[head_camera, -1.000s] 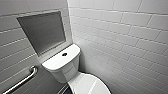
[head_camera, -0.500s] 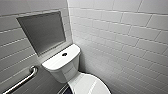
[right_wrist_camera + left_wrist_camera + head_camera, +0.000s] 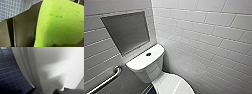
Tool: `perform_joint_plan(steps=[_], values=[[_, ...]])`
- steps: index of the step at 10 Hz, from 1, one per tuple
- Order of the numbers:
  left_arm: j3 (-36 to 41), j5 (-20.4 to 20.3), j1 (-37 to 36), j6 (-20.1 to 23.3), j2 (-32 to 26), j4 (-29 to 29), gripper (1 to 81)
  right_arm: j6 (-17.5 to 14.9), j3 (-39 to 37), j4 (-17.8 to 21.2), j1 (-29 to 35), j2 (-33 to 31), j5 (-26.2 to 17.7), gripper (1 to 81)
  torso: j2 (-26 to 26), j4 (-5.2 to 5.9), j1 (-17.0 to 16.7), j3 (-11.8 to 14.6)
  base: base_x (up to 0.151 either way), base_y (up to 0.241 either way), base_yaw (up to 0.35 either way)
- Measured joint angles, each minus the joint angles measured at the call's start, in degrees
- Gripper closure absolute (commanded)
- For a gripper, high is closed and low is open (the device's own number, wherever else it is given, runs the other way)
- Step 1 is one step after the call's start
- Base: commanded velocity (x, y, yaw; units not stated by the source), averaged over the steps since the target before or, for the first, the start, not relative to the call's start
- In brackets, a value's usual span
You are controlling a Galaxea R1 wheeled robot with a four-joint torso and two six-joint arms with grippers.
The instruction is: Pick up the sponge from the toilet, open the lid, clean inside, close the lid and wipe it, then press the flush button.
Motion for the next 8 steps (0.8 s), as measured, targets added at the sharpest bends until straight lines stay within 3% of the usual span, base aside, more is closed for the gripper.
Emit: perform_joint_plan(steps=[5, 8], values=[[0.9, -0.7, 0.0, 0.0, -0.3, 0.0, 1.0, 0.0, 0.0, 0.0, 0.0, 0.1, 0.0, 81.1, 0.0, 0.00, 0.0, 0.0, 0.000, 0.000, 0.000], [5.8, -2.9, 0.3, 0.1, -2.5, 0.2, 1.0, 0.0, 0.0, 0.0, 0.1, 0.2, -0.1, 81.1, 0.0, 0.00, 0.0, 0.0, 0.000, 0.000, 0.000]])
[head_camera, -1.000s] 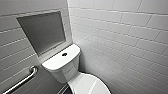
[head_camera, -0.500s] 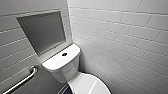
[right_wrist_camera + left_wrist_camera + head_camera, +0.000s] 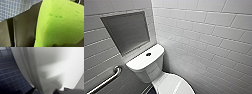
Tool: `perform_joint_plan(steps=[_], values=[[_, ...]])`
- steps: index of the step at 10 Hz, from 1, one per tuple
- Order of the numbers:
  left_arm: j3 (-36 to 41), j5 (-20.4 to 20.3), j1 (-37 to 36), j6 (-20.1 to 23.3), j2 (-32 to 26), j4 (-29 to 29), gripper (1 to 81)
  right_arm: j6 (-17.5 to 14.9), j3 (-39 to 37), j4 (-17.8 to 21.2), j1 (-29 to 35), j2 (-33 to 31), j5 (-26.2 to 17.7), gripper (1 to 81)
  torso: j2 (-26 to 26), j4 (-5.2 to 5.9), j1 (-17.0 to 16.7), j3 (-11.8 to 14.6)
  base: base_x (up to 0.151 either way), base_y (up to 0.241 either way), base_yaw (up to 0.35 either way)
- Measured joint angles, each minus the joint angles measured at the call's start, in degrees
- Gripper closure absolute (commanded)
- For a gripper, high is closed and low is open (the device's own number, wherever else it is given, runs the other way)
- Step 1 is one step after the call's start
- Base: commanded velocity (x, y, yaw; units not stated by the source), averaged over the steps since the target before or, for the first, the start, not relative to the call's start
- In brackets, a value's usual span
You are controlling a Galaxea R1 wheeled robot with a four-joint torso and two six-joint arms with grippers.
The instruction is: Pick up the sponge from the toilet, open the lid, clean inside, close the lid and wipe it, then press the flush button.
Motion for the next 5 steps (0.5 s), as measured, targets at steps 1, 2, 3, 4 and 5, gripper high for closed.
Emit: perform_joint_plan(steps=[1, 2, 3, 4, 5], values=[[1.8, -0.1, -0.1, 0.0, -0.9, 0.0, 1.0, 0.0, 0.0, 0.0, 0.0, 0.1, 0.0, 81.1, 0.0, 0.00, 0.0, 0.0, 0.000, 0.000, 0.000], [3.3, -0.2, -0.2, 0.0, -1.6, 0.0, 1.0, 0.0, 0.0, 0.0, 0.0, 0.1, 0.0, 81.1, 0.0, 0.00, 0.0, 0.0, 0.000, 0.000, 0.000], [4.1, 0.1, -0.4, 0.0, -2.1, 0.1, 1.0, 0.0, 0.0, 0.0, 0.0, 0.1, 0.0, 81.1, 0.0, 0.00, 0.0, 0.0, 0.000, 0.000, 0.000], [5.1, 0.1, -0.4, 0.0, -2.6, 0.1, 1.0, 0.0, 0.0, 0.0, 0.0, 0.1, 0.0, 81.1, 0.0, 0.00, 0.0, 0.0, 0.000, 0.000, 0.000], [5.7, 0.0, -0.4, 0.0, -3.0, 0.2, 1.0, 0.0, -0.1, 0.0, 0.0, 0.1, 0.0, 81.1, 0.0, 0.00, 0.0, 0.0, 0.000, 0.000, 0.000]])
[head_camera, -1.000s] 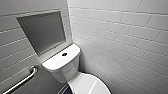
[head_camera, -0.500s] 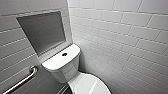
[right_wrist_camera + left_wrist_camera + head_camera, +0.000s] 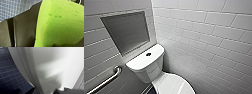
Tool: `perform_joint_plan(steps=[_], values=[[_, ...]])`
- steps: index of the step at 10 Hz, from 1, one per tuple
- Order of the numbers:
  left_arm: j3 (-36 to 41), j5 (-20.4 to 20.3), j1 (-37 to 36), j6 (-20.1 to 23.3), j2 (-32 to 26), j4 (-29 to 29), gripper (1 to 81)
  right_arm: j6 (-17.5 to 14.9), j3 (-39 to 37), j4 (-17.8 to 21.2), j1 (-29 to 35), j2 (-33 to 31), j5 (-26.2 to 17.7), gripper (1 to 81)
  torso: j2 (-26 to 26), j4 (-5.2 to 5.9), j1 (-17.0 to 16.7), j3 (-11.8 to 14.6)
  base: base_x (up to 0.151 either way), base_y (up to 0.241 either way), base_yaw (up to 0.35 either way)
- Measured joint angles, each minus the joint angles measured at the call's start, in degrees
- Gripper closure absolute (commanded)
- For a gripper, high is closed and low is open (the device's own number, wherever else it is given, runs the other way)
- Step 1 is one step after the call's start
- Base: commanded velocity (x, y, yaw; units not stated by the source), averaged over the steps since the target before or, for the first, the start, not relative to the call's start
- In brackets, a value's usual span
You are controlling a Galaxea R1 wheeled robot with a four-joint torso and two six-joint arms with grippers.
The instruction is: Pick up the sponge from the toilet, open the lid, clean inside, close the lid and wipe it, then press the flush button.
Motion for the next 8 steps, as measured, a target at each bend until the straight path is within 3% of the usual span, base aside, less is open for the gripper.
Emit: perform_joint_plan(steps=[3, 8], values=[[0.3, 0.0, 0.0, 0.0, -0.2, 0.0, 1.0, 0.0, -0.1, 0.0, 0.0, 0.0, 0.0, 81.1, 0.0, 0.00, 0.0, 0.0, 0.000, 0.000, 0.000], [7.7, -0.4, -0.6, 0.0, -4.2, 0.0, 1.0, 0.0, -0.1, 0.0, 0.0, 0.0, 0.0, 81.1, 0.0, 0.00, 0.0, 0.0, 0.000, 0.000, 0.000]])
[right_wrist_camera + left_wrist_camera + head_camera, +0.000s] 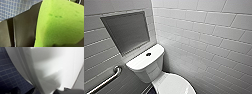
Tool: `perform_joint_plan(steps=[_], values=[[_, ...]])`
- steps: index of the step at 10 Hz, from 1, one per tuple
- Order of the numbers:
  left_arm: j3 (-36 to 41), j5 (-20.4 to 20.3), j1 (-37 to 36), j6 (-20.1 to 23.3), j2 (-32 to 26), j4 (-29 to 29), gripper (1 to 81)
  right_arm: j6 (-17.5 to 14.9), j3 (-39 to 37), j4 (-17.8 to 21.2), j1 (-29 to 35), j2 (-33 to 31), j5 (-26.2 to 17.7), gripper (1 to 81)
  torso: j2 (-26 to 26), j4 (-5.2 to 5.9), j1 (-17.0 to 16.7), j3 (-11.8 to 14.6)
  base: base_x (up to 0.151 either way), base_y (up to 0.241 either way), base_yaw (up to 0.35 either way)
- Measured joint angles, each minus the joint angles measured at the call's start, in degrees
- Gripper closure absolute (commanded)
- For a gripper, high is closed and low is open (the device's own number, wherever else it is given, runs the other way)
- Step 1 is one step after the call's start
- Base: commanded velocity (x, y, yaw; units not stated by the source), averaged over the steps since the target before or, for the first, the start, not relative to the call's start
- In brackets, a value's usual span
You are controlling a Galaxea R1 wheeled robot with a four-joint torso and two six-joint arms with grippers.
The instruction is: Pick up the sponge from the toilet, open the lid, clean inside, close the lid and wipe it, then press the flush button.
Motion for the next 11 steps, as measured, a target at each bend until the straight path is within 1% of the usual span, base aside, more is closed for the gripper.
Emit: perform_joint_plan(steps=[4, 7, 9, 10, 11], values=[[4.7, -1.0, -0.3, 0.0, -2.4, -0.1, 1.0, -0.1, 0.0, 0.0, 0.0, 0.1, 0.0, 81.1, 0.0, 0.00, 0.0, 0.0, 0.000, 0.000, 0.000], [11.1, -2.7, -0.5, 0.0, -4.7, -0.1, 1.0, -0.2, 0.0, 0.0, 0.0, 0.1, 0.0, 81.1, 0.0, 0.00, 0.0, 0.0, 0.000, 0.000, 0.000], [15.7, -2.1, -1.9, -0.2, -4.5, -0.2, 1.0, -0.2, 0.0, 0.0, 0.0, 0.1, 0.0, 81.1, 0.0, 0.00, 0.0, 0.0, 0.000, 0.000, 0.000], [17.6, -2.4, -2.3, -0.5, -5.4, -0.3, 1.0, -0.3, 0.0, 0.0, 0.0, 0.1, 0.0, 81.1, 0.0, 0.00, 0.0, 0.0, 0.000, 0.000, 0.000], [19.6, -3.5, -2.7, -0.4, -6.1, -0.3, 1.0, -0.3, 0.0, 0.0, 0.0, 0.1, 0.0, 81.1, 0.0, 0.00, 0.0, 0.0, 0.000, 0.000, 0.000]])
